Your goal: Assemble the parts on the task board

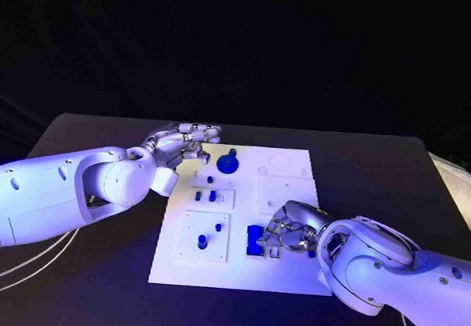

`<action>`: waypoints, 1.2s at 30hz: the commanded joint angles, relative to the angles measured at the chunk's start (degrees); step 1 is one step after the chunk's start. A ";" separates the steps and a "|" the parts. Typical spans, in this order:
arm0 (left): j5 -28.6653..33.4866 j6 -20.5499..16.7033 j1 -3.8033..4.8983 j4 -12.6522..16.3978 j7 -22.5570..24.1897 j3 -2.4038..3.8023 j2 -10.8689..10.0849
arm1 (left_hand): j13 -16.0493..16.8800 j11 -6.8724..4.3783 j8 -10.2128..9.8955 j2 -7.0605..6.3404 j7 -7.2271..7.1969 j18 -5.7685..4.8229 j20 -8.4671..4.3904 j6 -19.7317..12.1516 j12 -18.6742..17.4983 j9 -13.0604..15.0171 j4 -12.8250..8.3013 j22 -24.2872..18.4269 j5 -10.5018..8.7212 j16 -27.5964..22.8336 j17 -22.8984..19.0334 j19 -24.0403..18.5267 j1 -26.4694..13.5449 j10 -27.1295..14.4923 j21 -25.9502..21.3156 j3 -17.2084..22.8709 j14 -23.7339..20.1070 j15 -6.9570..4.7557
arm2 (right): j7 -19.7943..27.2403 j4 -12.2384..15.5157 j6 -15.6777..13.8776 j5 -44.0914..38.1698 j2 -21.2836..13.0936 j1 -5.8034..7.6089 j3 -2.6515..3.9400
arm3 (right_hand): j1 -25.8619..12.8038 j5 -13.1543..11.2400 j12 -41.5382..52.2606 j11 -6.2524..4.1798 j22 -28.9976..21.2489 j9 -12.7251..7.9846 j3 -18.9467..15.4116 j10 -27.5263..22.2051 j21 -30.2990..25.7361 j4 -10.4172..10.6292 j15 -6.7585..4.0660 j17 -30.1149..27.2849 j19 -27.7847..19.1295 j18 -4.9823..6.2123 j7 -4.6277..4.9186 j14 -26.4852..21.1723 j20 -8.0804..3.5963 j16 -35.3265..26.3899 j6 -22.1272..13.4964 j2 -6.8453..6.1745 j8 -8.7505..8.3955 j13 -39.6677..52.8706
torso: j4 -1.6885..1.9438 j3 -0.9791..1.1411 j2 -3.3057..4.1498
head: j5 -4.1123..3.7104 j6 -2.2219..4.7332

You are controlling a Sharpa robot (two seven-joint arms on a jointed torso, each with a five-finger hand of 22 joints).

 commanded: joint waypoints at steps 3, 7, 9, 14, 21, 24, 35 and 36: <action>-0.20 1.11 0.00 0.07 0.23 0.03 0.09 | 0.06 -0.03 0.18 0.59 -0.04 0.63 0.00 -0.31 0.39 -0.06 0.05 -0.06 -0.21 0.19 -0.06 -0.08 0.17 -0.42 -0.32 -0.24 -0.39 0.07 | -0.75 -0.40 0.94 -3.39 -0.12 -0.42 -0.25 | -0.03 0.04 0.72 -0.06 6.03 0.16 -0.10 0.65 0.36 -0.23 -0.44 0.57 0.42 -0.68 -0.15 3.56 -0.09 0.45 0.58 0.09 0.44 0.57 | -0.06 -0.03 -0.07 | -0.27 0.01; -0.40 1.17 0.00 0.07 0.21 0.03 0.07 | 0.06 -0.03 0.18 0.59 -0.04 0.63 0.00 -0.31 0.39 -0.06 0.05 -0.06 -0.21 0.19 -0.06 -0.08 0.17 -0.42 -0.32 -0.24 -0.39 0.07 | -0.75 0.03 0.25 -4.14 -1.02 -0.45 -0.25 | -0.70 1.36 1.10 -0.21 6.15 0.38 -0.37 1.09 0.45 0.07 -0.59 0.73 0.52 -0.71 -0.32 3.60 -0.23 0.56 0.66 0.21 0.66 0.95 | -0.04 0.05 -0.01 | -0.36 0.06; -0.45 1.18 0.00 0.06 0.20 0.03 0.02 | 0.06 -0.03 0.18 0.59 -0.04 0.63 0.00 -0.31 0.39 -0.06 0.05 -0.06 -0.21 0.19 -0.06 -0.08 0.17 -0.42 -0.32 -0.24 -0.39 0.07 | -0.70 0.62 -0.34 -4.41 -2.01 -0.45 -0.24 | -0.95 2.04 1.15 -0.25 6.21 0.47 -0.49 1.19 0.48 0.19 -0.64 0.76 0.56 -0.72 -0.36 3.60 -0.29 0.57 0.63 0.20 0.72 1.04 | -0.03 0.05 0.01 | -0.41 0.08; -0.49 1.17 0.00 0.02 0.22 0.02 -0.04 | 0.06 -0.03 0.18 0.59 -0.04 0.63 0.00 -0.31 0.39 -0.06 0.05 -0.06 -0.21 0.19 -0.06 -0.08 0.17 -0.42 -0.32 -0.24 -0.39 0.07 | -0.57 2.18 -1.63 -5.01 -4.35 -0.27 -0.20 | -1.13 3.07 0.91 -0.29 6.14 0.56 -0.64 1.15 0.43 0.27 -0.67 0.73 0.51 -0.70 -0.38 3.59 -0.35 0.53 0.47 0.10 0.73 0.96 | -0.10 0.01 -0.06 | -0.59 0.18; -0.51 1.20 -0.03 -0.02 0.25 0.00 -0.03 | 0.06 -0.03 0.18 0.59 -0.04 0.63 0.00 -0.31 0.39 -0.06 0.05 -0.06 -0.21 0.19 -0.06 -0.08 0.17 -0.42 -0.32 -0.24 -0.39 0.07 | -0.33 4.15 -2.25 -5.43 -8.31 0.86 -0.14 | -0.77 4.05 -0.16 -0.23 6.04 0.50 -0.57 0.69 0.36 0.05 -0.66 0.55 0.43 -0.68 -0.25 3.53 -0.38 0.35 -0.10 0.02 0.38 0.27 | -0.09 0.03 -0.04 | -1.06 0.27; -0.51 1.20 -0.04 0.00 0.28 -0.01 -0.05 | 0.06 -0.03 0.18 0.59 -0.04 0.63 0.00 -0.31 0.39 -0.06 0.05 -0.06 -0.21 0.19 -0.06 -0.08 0.17 -0.42 -0.32 -0.24 -0.39 0.07 | -0.27 4.42 -1.98 -6.02 -10.00 1.17 -0.14 | -0.50 4.73 -1.12 0.03 5.71 0.20 -0.48 0.21 0.14 -0.09 -0.49 0.29 0.20 -0.60 0.10 3.45 -0.30 0.10 -0.86 -0.03 -0.37 -0.34 | -0.08 0.02 -0.01 | -1.13 0.38; -0.62 1.28 -0.09 0.05 0.31 -0.03 -0.17 | 0.06 -0.03 0.18 0.59 -0.04 0.63 0.00 -0.31 0.39 -0.06 0.05 -0.06 -0.21 0.19 -0.06 -0.08 0.17 -0.42 -0.32 -0.24 -0.39 0.07 | -0.11 4.10 1.36 -9.87 -13.78 1.37 -0.20 | -1.32 5.39 -2.76 0.47 5.67 -0.31 -0.88 -0.42 0.07 0.54 -0.10 0.19 0.13 -0.59 0.60 3.40 0.04 -0.08 -1.10 -0.34 -1.60 -1.42 | -0.04 0.03 -0.02 | -1.61 0.48; -0.64 1.29 -0.10 0.05 0.32 -0.03 -0.18 | 0.06 -0.03 0.18 0.59 -0.04 0.63 0.00 -0.31 0.39 -0.06 0.05 -0.06 -0.21 0.19 -0.06 -0.08 0.17 -0.42 -0.32 -0.24 -0.39 0.07 | -0.11 4.02 1.78 -10.25 -13.86 1.35 -0.21 | -1.46 5.38 -2.81 0.49 5.69 -0.33 -0.95 -0.41 0.08 0.65 -0.08 0.19 0.14 -0.60 0.61 3.40 0.07 -0.08 -1.03 -0.40 -1.66 -1.45 | -0.03 0.03 -0.02 | -1.63 0.51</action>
